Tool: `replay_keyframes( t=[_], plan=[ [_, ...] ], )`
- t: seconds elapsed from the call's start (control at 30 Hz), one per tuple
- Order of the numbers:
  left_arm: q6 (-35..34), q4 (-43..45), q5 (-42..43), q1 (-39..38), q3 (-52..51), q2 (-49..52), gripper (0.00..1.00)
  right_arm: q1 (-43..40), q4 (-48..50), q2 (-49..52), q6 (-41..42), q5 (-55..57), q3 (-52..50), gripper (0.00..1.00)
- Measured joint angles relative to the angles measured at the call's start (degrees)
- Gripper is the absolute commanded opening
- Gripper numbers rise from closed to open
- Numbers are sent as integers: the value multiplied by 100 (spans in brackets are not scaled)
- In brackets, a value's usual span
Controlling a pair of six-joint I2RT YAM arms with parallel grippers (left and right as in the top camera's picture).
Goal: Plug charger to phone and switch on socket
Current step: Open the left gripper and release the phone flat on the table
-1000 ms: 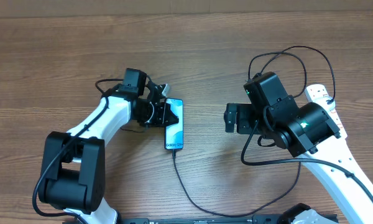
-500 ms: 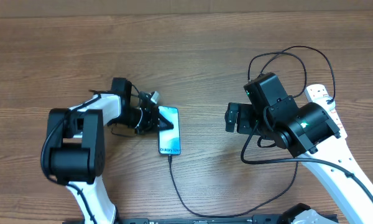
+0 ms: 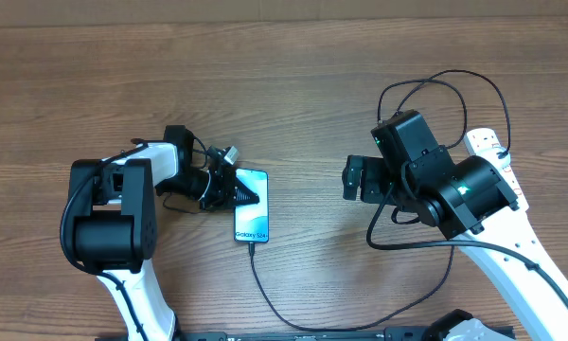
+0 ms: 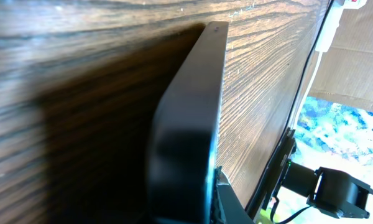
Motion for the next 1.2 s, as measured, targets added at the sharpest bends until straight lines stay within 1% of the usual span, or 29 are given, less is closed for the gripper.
replay_keyframes(
  t=[0.3, 0.33, 0.4, 0.47, 0.53, 0.6, 0.8, 0.9, 1.03, 1.2],
  plan=[
    [11, 17, -184, 11, 22, -17, 13, 0, -2, 0, 2, -2, 0, 100],
    [-13, 20, -236, 11, 35, -35, 14, 2, 2, 0, 0, 0, 0, 100],
    [-96, 20, -426, 9, 68, -105, 23, 2, 7, 0, 2, 0, 0, 100],
    [-127, 24, -560, 9, 116, -179, 25, 2, 31, 0, 0, 0, 0, 100],
    [-144, 50, -695, 9, 160, -238, 31, 0, 48, 0, 2, -2, 0, 100],
    [-195, 48, -745, 7, 192, -269, 33, 2, 48, 0, 0, -2, 0, 100],
    [-243, 39, -772, 4, 214, -293, 35, 2, 68, 0, 4, -2, 0, 100],
    [-219, 31, -774, -2, 214, -297, 34, 2, 90, 0, 2, 0, 0, 100],
    [-22, -2, -787, -2, 221, -297, 32, 0, 90, 0, 2, 0, 0, 100],
    [350, -37, -822, -2, 225, -297, 33, 2, 98, 2, 2, 0, 0, 100]
  ],
)
